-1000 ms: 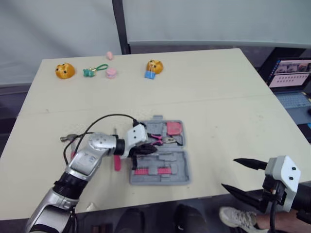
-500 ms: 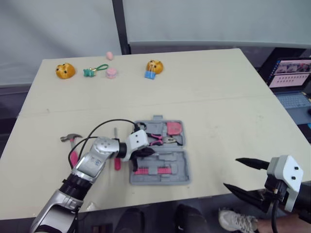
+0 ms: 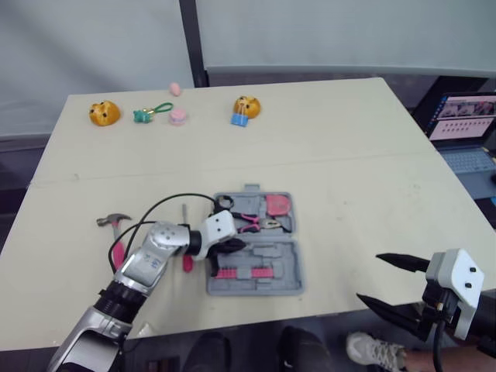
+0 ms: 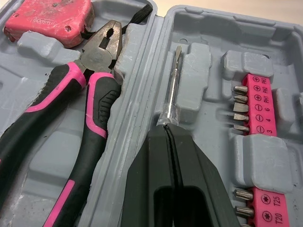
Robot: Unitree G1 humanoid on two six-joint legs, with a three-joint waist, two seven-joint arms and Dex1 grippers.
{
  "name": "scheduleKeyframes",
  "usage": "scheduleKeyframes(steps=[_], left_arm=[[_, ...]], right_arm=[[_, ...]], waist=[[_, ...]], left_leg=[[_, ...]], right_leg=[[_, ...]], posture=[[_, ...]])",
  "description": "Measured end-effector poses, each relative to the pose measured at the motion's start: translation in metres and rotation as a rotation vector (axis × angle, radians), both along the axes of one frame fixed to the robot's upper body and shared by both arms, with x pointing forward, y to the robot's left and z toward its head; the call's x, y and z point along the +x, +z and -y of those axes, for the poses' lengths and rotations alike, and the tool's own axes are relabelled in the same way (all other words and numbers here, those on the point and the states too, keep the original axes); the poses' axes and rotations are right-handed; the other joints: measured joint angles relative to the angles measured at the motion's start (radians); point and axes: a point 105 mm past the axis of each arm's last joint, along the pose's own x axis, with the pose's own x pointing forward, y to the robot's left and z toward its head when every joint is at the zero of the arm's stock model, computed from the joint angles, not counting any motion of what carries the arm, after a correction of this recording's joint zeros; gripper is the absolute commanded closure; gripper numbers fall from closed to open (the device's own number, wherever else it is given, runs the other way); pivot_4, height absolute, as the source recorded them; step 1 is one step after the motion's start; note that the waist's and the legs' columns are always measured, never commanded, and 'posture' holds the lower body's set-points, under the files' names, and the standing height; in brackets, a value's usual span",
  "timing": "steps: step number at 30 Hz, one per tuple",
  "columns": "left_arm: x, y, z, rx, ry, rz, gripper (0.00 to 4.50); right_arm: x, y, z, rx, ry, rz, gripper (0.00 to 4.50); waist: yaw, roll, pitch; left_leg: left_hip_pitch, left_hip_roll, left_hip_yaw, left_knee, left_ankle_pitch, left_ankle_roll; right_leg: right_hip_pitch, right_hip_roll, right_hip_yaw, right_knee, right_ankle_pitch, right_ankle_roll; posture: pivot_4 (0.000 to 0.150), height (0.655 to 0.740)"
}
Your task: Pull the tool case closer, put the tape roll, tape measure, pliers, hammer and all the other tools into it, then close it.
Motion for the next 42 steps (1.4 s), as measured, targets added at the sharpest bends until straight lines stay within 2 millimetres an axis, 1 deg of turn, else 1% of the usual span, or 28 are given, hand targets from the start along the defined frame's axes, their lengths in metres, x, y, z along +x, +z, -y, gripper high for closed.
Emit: scheduleKeyframes(steps=[19, 26, 33, 42], left_arm=[[-0.001, -0.005, 0.010, 0.033, -0.023, 0.026, 4.47], [-0.002, -0.008, 0.011, 0.066, -0.038, 0.044, 4.47], [-0.003, -0.013, 0.012, 0.137, -0.069, 0.076, 4.47], [-0.003, -0.014, 0.015, 0.152, -0.071, 0.070, 4.47]], right_arm=[[-0.002, 0.003, 0.002, 0.003, -0.010, 0.006, 0.00], [-0.002, 0.002, 0.003, 0.005, -0.016, -0.008, 0.00], [-0.002, 0.002, 0.003, 0.005, -0.018, -0.010, 0.00], [-0.002, 0.002, 0.004, 0.005, -0.019, -0.010, 0.00]], waist=[[0.004, 0.000, -0.004], [0.004, 0.001, -0.010], [0.004, 0.005, -0.019], [0.006, 0.008, -0.023]], left_leg=[[0.001, 0.000, 0.000, 0.000, 0.000, 0.000], [0.002, 0.000, -0.001, -0.001, 0.000, 0.000], [0.002, 0.000, -0.001, -0.001, -0.001, 0.001], [0.003, -0.001, -0.004, -0.001, -0.001, 0.001]], right_leg=[[0.001, 0.000, 0.000, 0.000, 0.000, 0.000], [0.002, -0.001, 0.000, -0.001, 0.000, 0.000], [0.002, -0.001, 0.000, -0.002, 0.000, 0.000], [0.003, -0.001, 0.000, -0.003, 0.000, 0.000]], posture=[[0.150, 0.7400], [0.150, 0.7400], [0.150, 0.7400], [0.150, 0.7400]])
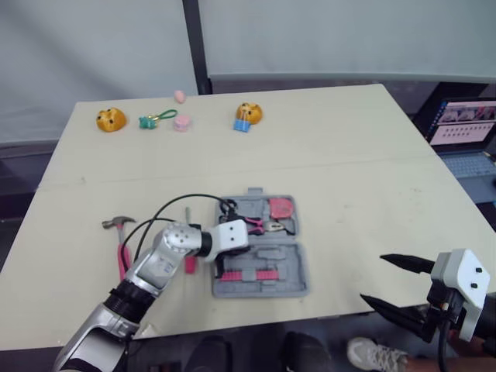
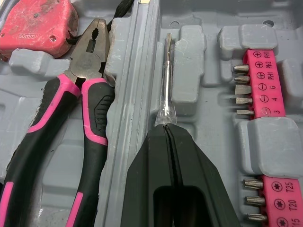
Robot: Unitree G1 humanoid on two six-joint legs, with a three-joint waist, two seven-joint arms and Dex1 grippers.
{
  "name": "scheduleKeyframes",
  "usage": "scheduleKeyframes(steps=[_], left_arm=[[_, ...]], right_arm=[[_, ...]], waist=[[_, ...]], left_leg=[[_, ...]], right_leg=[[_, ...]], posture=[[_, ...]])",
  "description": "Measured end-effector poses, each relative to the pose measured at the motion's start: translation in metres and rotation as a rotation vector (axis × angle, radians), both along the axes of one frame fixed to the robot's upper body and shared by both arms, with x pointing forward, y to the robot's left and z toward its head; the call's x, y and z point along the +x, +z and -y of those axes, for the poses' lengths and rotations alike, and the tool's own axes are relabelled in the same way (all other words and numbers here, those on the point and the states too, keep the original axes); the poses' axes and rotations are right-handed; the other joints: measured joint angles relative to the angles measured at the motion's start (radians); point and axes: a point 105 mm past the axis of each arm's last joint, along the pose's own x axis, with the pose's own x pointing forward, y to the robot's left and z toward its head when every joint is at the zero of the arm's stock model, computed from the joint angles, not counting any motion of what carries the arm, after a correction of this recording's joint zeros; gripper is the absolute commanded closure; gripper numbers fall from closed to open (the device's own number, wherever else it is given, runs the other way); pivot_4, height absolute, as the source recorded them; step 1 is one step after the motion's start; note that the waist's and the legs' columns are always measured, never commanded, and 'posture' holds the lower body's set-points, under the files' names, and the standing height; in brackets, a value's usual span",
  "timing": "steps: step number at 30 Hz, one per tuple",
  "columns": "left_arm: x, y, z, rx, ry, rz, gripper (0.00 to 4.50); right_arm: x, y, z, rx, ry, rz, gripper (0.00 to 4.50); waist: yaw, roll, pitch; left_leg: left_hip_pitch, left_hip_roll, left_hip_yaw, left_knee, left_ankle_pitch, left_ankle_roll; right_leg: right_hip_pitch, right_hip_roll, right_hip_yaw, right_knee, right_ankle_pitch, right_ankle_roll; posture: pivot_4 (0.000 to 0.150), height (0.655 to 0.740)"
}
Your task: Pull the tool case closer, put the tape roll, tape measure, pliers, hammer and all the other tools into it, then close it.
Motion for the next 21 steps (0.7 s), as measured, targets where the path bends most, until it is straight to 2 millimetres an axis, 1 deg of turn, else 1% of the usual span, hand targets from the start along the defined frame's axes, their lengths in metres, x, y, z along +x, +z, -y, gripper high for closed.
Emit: scheduleKeyframes(steps=[4, 9, 16, 21], left_arm=[[0.000, -0.001, 0.002, 0.019, -0.010, 0.006, 4.47], [0.001, -0.003, 0.005, 0.028, -0.014, 0.004, 4.47], [0.001, -0.006, 0.009, 0.020, -0.013, -0.006, 4.47], [0.002, -0.008, 0.011, 0.005, -0.003, -0.016, 4.47]], right_arm=[[0.000, 0.000, 0.000, 0.000, -0.001, -0.001, 0.00], [0.000, 0.000, 0.000, -0.001, -0.001, -0.002, 0.00], [0.000, 0.000, 0.000, -0.001, -0.002, -0.001, 0.00], [0.000, 0.000, 0.000, 0.000, -0.001, 0.002, 0.00]], waist=[[0.001, 0.002, -0.002], [0.003, 0.004, -0.003], [0.010, 0.007, -0.005], [0.016, 0.006, -0.005]], left_leg=[[0.001, -0.001, -0.004, 0.000, 0.000, 0.000], [0.004, -0.001, -0.009, 0.000, -0.001, 0.002], [0.005, -0.002, -0.009, 0.000, -0.002, 0.003], [0.011, -0.002, -0.009, 0.000, -0.003, 0.004]], right_leg=[[0.003, 0.000, -0.001, -0.002, 0.000, 0.000], [0.011, -0.001, -0.002, -0.008, -0.001, -0.001], [0.014, -0.002, -0.001, -0.009, -0.001, -0.001], [0.015, -0.003, -0.001, -0.009, -0.001, -0.001]], posture=[[0.150, 0.7400], [0.150, 0.7400], [0.150, 0.7400], [0.150, 0.7400]])
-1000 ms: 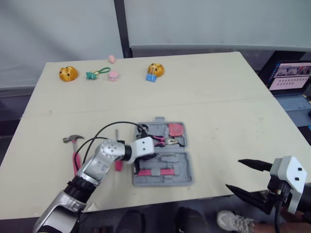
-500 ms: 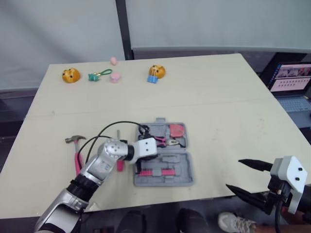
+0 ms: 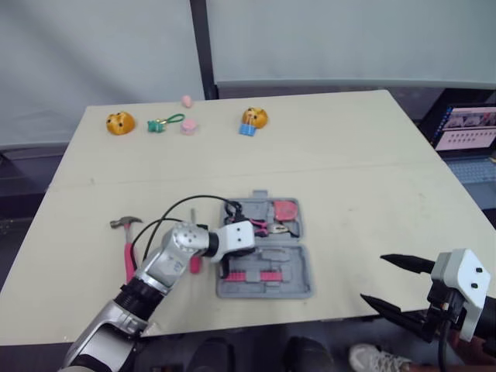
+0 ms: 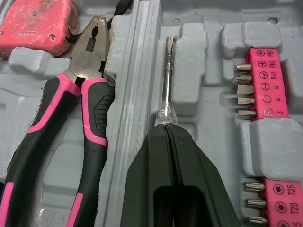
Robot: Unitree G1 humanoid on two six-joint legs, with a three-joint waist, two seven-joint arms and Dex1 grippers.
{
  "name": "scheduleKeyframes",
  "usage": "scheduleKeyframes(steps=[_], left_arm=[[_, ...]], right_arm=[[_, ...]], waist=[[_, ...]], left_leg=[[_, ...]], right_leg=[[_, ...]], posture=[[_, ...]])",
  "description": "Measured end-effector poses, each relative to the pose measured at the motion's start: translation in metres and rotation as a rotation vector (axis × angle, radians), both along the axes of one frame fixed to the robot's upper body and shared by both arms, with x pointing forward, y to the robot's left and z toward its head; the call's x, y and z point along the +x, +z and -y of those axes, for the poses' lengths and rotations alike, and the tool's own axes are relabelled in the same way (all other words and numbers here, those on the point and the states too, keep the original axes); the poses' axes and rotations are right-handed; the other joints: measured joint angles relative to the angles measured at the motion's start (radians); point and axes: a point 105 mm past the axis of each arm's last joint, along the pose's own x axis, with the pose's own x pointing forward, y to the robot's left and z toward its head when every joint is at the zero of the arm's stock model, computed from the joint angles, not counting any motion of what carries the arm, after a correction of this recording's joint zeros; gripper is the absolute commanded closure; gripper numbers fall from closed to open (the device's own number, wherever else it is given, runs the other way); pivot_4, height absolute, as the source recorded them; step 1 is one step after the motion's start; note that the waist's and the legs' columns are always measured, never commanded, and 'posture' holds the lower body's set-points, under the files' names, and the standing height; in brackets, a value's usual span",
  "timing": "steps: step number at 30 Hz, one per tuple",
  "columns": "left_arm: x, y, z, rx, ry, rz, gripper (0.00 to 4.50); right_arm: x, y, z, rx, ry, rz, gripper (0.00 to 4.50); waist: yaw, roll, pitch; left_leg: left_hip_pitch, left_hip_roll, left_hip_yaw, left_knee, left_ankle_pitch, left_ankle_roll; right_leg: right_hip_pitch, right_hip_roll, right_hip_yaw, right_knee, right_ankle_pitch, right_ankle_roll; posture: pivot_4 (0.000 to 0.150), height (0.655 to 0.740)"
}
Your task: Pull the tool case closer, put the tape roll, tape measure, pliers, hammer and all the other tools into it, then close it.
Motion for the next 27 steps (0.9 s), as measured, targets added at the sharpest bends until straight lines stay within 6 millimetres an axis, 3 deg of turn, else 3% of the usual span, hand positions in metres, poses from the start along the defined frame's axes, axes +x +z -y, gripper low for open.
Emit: scheduleKeyframes(steps=[11, 19, 24, 27], left_arm=[[-0.015, -0.010, -0.018, -0.100, 0.099, -0.123, 4.47], [-0.019, -0.009, -0.019, -0.138, 0.125, -0.146, 4.47], [-0.017, 0.000, -0.028, -0.270, 0.212, -0.248, 4.47], [-0.013, 0.024, -0.041, -0.405, 0.270, -0.287, 4.47]], right_arm=[[0.003, 0.004, -0.001, -0.003, 0.006, 0.019, 0.00], [0.005, 0.005, -0.001, -0.006, 0.008, 0.024, 0.00], [0.007, 0.007, -0.002, -0.006, 0.012, 0.033, 0.00], [0.007, 0.007, -0.002, -0.006, 0.012, 0.033, 0.00]], waist=[[-0.028, 0.001, 0.001], [-0.046, 0.000, 0.001], [-0.048, -0.004, 0.008], [-0.046, -0.006, 0.014]], left_leg=[[0.003, 0.003, 0.002, -0.005, -0.001, -0.002], [0.004, 0.003, 0.002, -0.010, -0.001, -0.003], [0.003, 0.004, 0.001, -0.011, 0.000, -0.006], [-0.001, 0.004, 0.001, -0.011, 0.001, -0.007]], right_leg=[[-0.001, 0.001, -0.001, 0.000, -0.001, -0.002], [-0.001, 0.001, -0.001, -0.002, -0.002, -0.003], [-0.003, 0.001, -0.001, -0.002, -0.002, -0.003], [-0.007, 0.001, -0.002, 0.001, -0.001, -0.002]], posture=[[0.150, 0.7400], [0.150, 0.7400], [0.150, 0.7400], [0.150, 0.7400]])
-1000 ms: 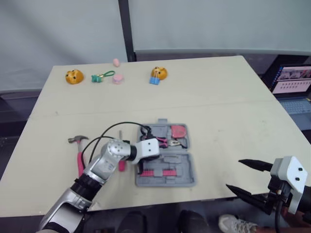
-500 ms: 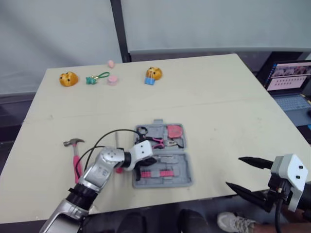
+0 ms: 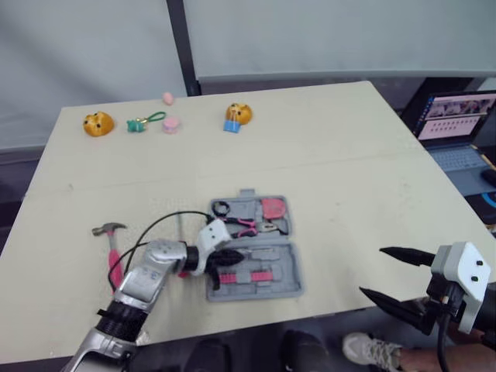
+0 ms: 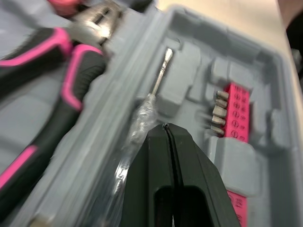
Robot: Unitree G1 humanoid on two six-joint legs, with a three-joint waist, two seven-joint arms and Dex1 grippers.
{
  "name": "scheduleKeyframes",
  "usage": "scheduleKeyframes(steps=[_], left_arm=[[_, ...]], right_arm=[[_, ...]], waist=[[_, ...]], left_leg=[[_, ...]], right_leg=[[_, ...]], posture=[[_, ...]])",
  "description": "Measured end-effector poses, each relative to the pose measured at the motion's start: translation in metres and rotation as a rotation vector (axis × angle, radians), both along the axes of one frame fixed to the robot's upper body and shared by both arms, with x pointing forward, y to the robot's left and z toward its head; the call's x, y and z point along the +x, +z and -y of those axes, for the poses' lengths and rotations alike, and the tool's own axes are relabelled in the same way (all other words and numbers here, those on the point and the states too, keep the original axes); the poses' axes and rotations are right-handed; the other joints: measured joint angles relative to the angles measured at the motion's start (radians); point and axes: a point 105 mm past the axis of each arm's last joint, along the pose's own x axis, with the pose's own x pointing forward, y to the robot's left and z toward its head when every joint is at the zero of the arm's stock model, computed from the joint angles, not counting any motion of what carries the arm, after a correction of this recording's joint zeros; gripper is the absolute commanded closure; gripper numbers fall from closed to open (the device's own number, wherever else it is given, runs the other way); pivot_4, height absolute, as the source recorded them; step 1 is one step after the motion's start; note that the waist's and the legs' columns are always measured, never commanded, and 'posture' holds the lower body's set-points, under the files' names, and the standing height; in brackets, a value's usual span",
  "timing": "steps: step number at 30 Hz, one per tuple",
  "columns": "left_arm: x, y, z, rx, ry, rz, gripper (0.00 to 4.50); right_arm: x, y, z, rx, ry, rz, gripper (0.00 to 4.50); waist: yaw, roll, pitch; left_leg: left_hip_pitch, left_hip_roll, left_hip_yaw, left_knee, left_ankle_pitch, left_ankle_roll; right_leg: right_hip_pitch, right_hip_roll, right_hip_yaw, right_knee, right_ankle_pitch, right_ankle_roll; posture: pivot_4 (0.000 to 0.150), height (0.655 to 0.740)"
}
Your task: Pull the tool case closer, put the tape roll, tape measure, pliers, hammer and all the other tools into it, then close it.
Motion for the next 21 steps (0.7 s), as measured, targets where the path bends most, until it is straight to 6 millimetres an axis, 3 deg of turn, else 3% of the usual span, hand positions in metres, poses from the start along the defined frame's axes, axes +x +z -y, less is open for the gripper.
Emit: scheduleKeyframes(steps=[4, 10, 15, 21], left_arm=[[-0.002, 0.049, -0.017, -0.104, 0.013, 0.085, 4.47], [-0.017, 0.083, -0.040, -0.163, 0.072, 0.178, 4.47], [-0.038, 0.077, -0.083, -0.113, 0.242, 0.163, 4.47], [-0.074, 0.049, -0.121, -0.102, 0.526, 0.120, 4.47]], right_arm=[[0.002, 0.003, -0.001, -0.003, 0.009, 0.015, 0.00], [0.010, -0.002, -0.003, 0.006, 0.029, 0.003, 0.00], [0.016, -0.005, -0.007, 0.011, 0.059, -0.003, 0.00], [0.017, -0.017, -0.011, 0.026, 0.078, -0.017, 0.00]], waist=[[0.001, 0.000, 0.000], [0.001, -0.003, 0.002], [-0.004, -0.006, 0.005], [0.002, -0.010, 0.007]], left_leg=[[-0.008, -0.002, 0.000, 0.000, 0.001, 0.000], [-0.011, -0.002, 0.001, 0.000, 0.001, 0.000], [-0.010, -0.001, 0.003, -0.001, 0.001, 0.000], [-0.011, -0.001, 0.002, -0.001, 0.001, -0.001]], right_leg=[[-0.007, 0.000, -0.001, 0.001, 0.001, 0.001], [-0.010, 0.001, -0.001, 0.001, 0.001, 0.002], [-0.010, 0.001, -0.001, 0.000, 0.001, 0.002], [-0.010, 0.001, 0.000, -0.001, 0.001, 0.002]], posture=[[0.150, 0.7400], [0.150, 0.7400], [0.150, 0.7400], [0.150, 0.7400]])
